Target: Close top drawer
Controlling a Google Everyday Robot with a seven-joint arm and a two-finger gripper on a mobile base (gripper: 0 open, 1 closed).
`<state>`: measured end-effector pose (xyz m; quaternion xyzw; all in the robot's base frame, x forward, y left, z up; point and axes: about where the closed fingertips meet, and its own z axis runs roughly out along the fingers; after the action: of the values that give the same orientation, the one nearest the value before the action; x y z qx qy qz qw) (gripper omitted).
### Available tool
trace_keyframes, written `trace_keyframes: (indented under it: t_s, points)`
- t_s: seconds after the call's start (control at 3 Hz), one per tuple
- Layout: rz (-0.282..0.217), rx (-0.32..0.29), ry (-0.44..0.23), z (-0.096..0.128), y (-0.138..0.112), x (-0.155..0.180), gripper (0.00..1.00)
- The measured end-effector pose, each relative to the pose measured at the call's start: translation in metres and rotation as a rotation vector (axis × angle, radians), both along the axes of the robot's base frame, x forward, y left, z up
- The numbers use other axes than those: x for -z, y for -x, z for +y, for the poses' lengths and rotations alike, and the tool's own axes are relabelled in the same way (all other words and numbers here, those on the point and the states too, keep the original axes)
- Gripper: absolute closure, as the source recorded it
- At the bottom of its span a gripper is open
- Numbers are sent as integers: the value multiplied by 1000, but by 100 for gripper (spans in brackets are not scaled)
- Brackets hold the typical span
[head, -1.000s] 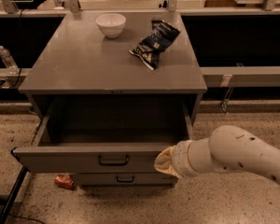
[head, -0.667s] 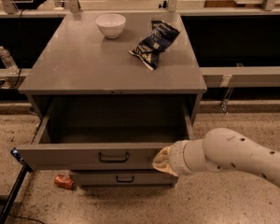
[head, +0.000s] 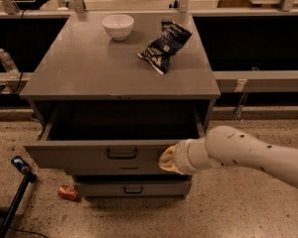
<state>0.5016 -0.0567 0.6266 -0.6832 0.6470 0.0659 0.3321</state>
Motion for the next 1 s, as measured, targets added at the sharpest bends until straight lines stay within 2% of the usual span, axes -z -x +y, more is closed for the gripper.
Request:
trace_keyframes:
  t_s: [0.33,1.0]
  points:
    - [-27,-34,11,3,-17,-1,100]
    - [-62,-35,43,-2,-48,2,100]
